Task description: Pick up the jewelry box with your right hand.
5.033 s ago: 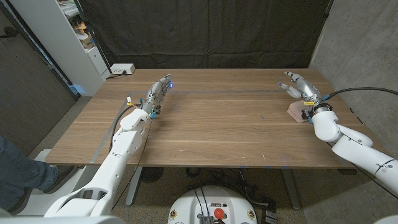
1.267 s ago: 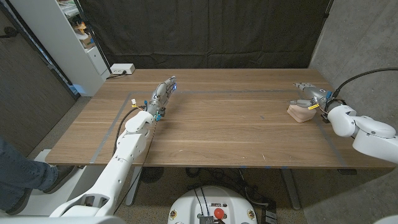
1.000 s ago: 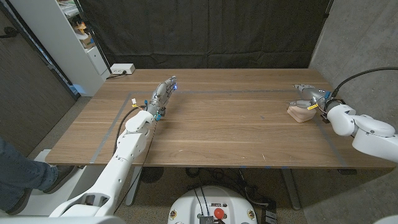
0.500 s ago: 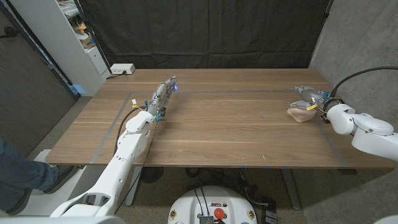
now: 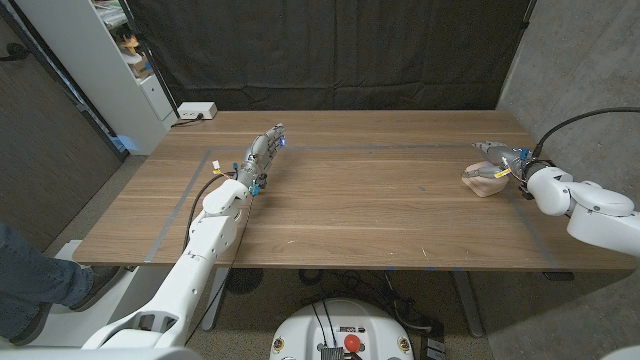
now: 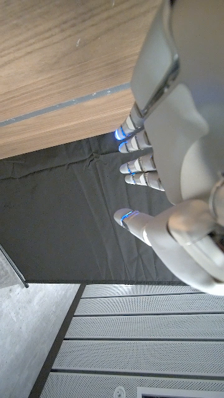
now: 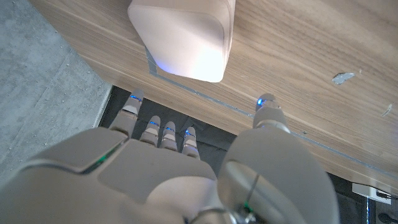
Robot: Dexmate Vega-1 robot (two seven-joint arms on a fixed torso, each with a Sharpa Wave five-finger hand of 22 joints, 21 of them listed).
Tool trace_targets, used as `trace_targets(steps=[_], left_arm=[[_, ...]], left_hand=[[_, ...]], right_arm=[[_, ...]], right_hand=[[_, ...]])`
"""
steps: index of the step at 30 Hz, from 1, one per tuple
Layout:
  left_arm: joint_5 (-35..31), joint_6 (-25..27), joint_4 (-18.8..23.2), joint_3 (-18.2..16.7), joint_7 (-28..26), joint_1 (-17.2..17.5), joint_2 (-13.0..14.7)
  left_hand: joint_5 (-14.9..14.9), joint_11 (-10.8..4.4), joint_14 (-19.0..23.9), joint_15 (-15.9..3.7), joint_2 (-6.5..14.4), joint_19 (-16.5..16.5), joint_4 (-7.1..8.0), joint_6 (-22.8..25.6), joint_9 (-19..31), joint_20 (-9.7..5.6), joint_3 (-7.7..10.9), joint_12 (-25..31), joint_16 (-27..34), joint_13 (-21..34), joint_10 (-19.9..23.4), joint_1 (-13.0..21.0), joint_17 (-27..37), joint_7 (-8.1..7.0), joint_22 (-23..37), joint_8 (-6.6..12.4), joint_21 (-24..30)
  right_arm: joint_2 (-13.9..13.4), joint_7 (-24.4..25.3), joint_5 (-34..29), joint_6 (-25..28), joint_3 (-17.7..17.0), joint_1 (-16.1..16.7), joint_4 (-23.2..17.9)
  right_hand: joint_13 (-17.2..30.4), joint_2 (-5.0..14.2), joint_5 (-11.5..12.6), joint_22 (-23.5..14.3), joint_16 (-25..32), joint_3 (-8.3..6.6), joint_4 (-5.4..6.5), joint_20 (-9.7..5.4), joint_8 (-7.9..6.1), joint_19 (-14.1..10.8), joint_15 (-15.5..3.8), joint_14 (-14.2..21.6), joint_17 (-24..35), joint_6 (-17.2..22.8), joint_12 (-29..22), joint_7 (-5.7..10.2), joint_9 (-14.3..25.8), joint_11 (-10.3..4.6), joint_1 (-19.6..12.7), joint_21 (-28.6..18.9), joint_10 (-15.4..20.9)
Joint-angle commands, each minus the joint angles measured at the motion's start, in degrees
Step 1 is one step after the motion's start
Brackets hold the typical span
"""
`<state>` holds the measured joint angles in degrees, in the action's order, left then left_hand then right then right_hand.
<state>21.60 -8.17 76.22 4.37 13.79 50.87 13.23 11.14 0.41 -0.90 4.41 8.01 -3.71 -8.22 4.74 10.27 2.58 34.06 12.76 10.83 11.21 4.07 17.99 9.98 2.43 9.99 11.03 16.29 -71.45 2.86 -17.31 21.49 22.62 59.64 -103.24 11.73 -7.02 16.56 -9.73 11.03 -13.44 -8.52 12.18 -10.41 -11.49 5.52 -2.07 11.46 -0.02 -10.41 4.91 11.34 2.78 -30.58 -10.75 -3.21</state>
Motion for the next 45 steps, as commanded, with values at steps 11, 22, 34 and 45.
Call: trace_targets(steps=[11, 22, 34, 45], left_arm=[[-0.25, 0.5, 0.9, 0.39, -0.8, 0.87, -0.12], [-0.47, 1.02, 1.3, 0.6, -1.13, 1.01, 0.04], [-0.62, 1.59, 2.39, 0.76, -1.9, 1.67, 0.18], [-0.6, 1.86, 3.26, 0.9, -2.4, 2.39, 0.25]], left_hand=[[0.45, 0.1, -0.07, 0.62, -0.17, 0.07, 0.35, 0.51, 0.09, 0.19, 0.34, -0.16, -0.04, 0.17, 0.05, 0.17, 0.35, -0.02, 0.26, -0.19, -0.34], [0.47, 0.02, -0.05, 0.8, -0.11, 0.14, 0.39, 0.73, 0.09, 0.3, 0.42, -0.21, -0.04, 0.18, 0.0, 0.17, 0.36, -0.09, 0.28, -0.14, -0.52], [0.5, -0.08, -0.04, 0.86, -0.04, 0.14, 0.4, 0.88, 0.1, 0.41, 0.54, -0.23, -0.05, 0.18, 0.0, 0.21, 0.37, -0.14, 0.29, -0.12, -0.73], [0.53, 0.05, -0.05, 0.82, -0.01, 0.13, 0.43, 0.9, 0.11, 0.52, 0.61, -0.21, -0.06, 0.19, 0.12, 0.21, 0.37, -0.25, 0.31, -0.14, -0.93]], right_arm=[[1.42, -2.46, 0.52, 1.4, 1.99, -2.64, 2.82], [2.26, -3.69, -0.01, 0.8, 3.62, -4.44, 4.47], [2.99, -4.46, 0.15, 0.39, 4.45, -5.72, 5.95], [3.42, -5.52, -0.01, 0.46, 5.25, -6.67, 6.87]], right_hand=[[-0.04, -0.45, 1.1, -0.28, 0.68, 0.48, 0.04, 0.17, -0.6, -0.04, 0.03, 0.6, -0.04, 0.05, -0.82, 0.37, 0.08, -0.2, -0.34, -0.07, 0.56], [-0.03, -0.4, 1.56, -0.31, 0.86, 0.61, 0.13, 0.14, -0.68, -0.39, 0.04, 0.98, -0.06, 0.06, -0.98, 0.33, 0.09, -0.27, -0.62, -0.24, 0.77], [-0.01, -0.23, 2.07, -0.34, 1.07, 0.69, 0.21, 0.11, -0.72, -0.95, 0.01, 1.52, -0.07, -0.03, -1.08, 0.21, 0.09, -0.28, -1.02, -0.45, 0.88], [0.0, -0.07, 2.43, -0.36, 1.11, 0.72, 0.26, 0.1, -0.81, -1.4, -0.03, 1.6, -0.08, 0.06, -1.13, 0.14, 0.09, -0.3, -1.33, -0.59, 0.93]])
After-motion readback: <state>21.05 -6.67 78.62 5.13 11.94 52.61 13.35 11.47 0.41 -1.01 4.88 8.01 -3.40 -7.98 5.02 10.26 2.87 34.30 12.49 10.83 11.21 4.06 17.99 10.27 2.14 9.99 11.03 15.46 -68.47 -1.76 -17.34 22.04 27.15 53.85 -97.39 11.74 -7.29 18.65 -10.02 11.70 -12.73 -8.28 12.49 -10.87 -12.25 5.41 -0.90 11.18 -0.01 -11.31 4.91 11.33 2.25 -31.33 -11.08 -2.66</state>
